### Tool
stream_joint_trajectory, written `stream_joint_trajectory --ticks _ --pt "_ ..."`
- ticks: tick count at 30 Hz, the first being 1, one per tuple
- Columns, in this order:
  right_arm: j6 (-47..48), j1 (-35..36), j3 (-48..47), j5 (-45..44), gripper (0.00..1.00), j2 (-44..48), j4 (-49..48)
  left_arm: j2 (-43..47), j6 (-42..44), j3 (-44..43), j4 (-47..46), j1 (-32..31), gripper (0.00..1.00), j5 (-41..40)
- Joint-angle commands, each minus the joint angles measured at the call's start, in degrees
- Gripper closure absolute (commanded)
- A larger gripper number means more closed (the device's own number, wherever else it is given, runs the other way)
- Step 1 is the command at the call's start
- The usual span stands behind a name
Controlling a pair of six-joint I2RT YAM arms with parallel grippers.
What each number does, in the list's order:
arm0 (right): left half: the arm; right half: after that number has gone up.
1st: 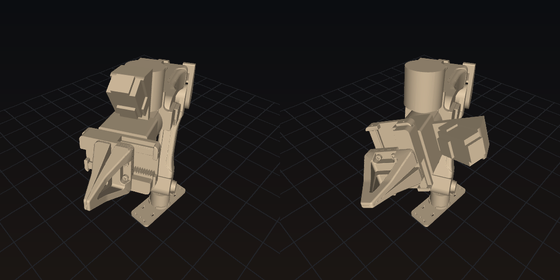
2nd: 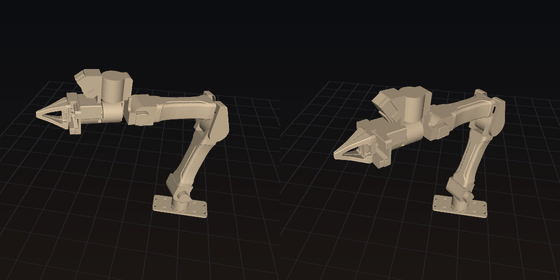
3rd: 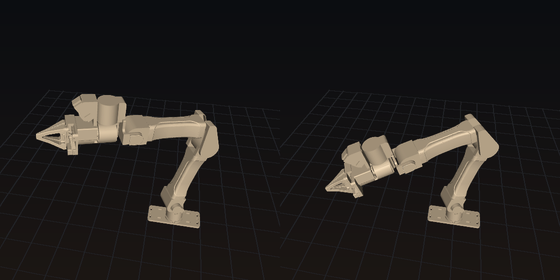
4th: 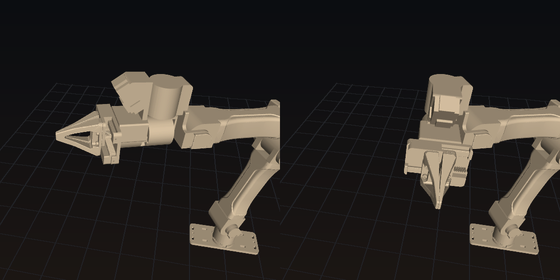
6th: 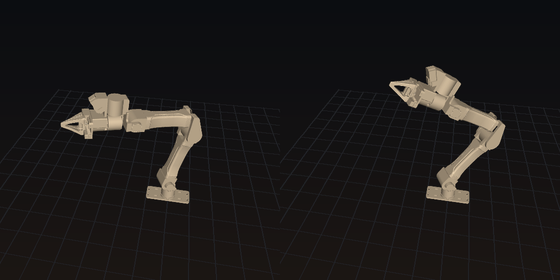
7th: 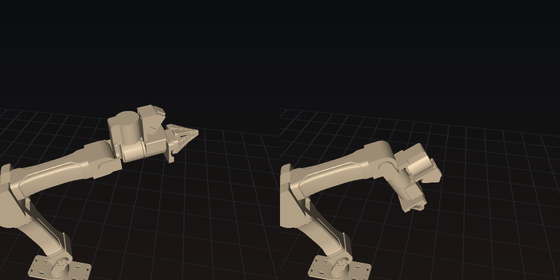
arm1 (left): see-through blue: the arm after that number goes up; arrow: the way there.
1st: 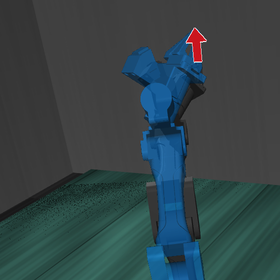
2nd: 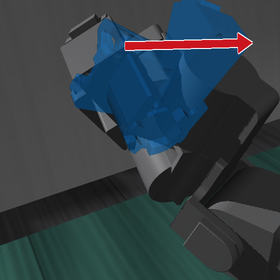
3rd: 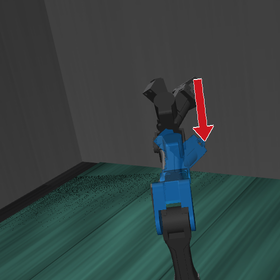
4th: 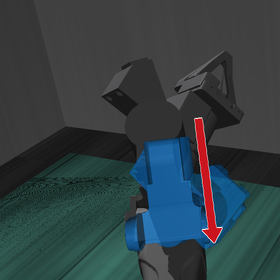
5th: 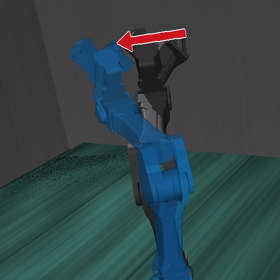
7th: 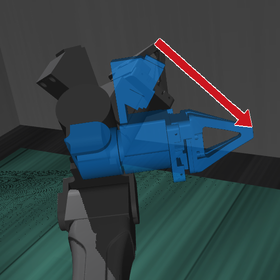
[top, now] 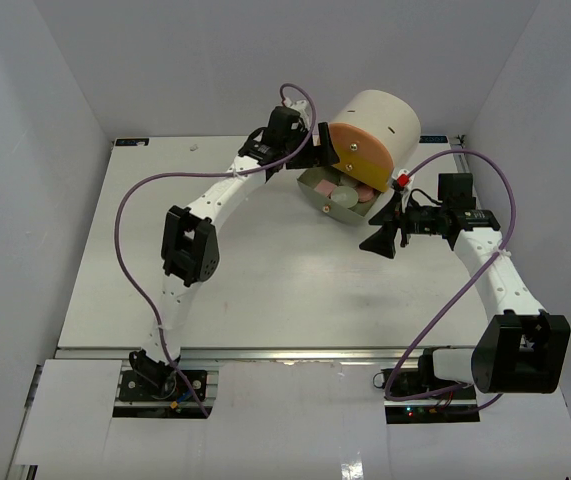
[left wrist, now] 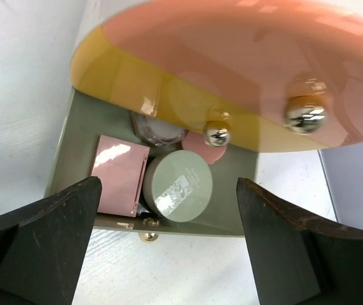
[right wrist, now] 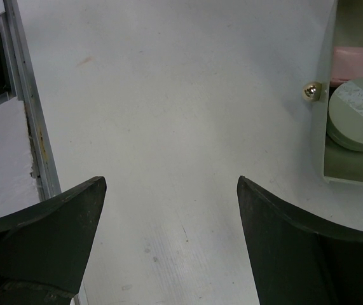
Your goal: Organize the makeup
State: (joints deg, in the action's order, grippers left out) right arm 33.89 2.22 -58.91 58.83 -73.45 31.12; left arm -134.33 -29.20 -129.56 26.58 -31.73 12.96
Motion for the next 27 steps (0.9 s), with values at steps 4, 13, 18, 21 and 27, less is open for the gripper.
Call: stream_joint_trajectory --ticks 4,13,18,21,27 --pt "10.3 1.4 3.9 1.3 0.1 2.6 -1.1 31.9 9.8 22.5 -3.4 0.5 0.02 -10.3" --pt "15.3 17.5 17.1 -13.7 0.07 8.6 -24.2 74.8 9.2 79.4 -15.9 4.5 0.02 -27.3" --pt "15.4 23.7 -1.7 -22.8 0.61 -7.6 -13.2 86.5 10.6 90.4 -19.1 4.7 0.02 -29.2" --pt "10.2 26.0 -9.1 -29.1 0.73 -17.3 -11.9 87.6 10.6 90.1 -18.7 4.7 0.02 -28.4" --pt "0.3 28.9 -26.0 -44.9 0.92 -34.5 -6.8 87.1 10.7 89.0 -17.5 4.7 0.02 -26.4"
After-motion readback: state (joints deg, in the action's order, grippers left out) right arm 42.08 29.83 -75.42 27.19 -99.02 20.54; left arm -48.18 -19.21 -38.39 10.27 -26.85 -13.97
